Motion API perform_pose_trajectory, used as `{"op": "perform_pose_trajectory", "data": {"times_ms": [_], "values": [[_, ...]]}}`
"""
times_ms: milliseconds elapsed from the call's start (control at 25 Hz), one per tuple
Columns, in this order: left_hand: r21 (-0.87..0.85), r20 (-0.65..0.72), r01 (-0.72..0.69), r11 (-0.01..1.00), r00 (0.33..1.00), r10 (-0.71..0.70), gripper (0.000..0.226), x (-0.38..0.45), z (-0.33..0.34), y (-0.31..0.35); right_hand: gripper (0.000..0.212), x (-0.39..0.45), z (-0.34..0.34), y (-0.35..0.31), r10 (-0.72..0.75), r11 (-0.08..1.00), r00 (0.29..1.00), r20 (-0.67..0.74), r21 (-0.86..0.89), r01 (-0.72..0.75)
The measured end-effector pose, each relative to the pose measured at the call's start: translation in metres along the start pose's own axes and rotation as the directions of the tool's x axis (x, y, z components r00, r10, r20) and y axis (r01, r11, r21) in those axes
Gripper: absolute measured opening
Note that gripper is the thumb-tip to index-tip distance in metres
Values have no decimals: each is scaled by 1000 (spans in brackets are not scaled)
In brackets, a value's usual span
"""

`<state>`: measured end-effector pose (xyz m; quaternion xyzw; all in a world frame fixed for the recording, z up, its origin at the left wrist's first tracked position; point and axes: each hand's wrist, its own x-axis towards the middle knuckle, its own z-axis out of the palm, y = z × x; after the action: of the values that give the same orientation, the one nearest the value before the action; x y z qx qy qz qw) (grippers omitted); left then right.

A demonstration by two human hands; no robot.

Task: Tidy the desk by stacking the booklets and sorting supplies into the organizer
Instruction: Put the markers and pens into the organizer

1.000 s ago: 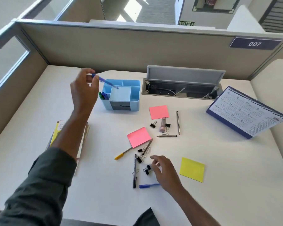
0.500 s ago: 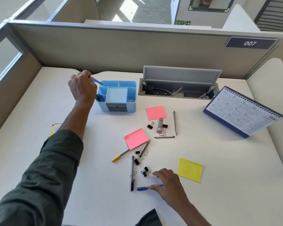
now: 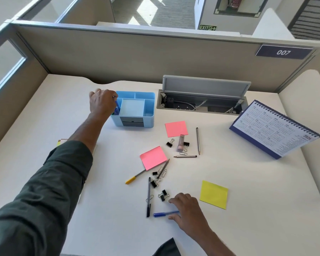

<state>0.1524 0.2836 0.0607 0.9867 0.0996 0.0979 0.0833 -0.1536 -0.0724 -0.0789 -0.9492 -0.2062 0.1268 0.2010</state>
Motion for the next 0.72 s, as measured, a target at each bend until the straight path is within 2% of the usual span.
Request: {"op": "perform_pose_trajectory", "data": {"times_ms": [80,200,440,520,720], "values": [[6,68,18,1000,998,-18,32,2,4,3,48,-1,-1,0,-12,1000,1000,6,-13,12],[12,85,60,998,995,-61,32,5,0,5,51,-3,-2,-1,-10,999,1000,2,-38,10],[-68,-144,87,994,985,-97,30,19,-38,7,48,-1,-4,-2,5,1000,1000,15,-18,-4],[-76,-166,84,994,981,-96,28,18,-39,8,47,-1,-3,-3,6,1000,1000,16,-22,-5],[-38,3,75,996,997,-75,29,9,-13,5,50,1,-4,-7,4,999,1000,17,-45,-4]]}}
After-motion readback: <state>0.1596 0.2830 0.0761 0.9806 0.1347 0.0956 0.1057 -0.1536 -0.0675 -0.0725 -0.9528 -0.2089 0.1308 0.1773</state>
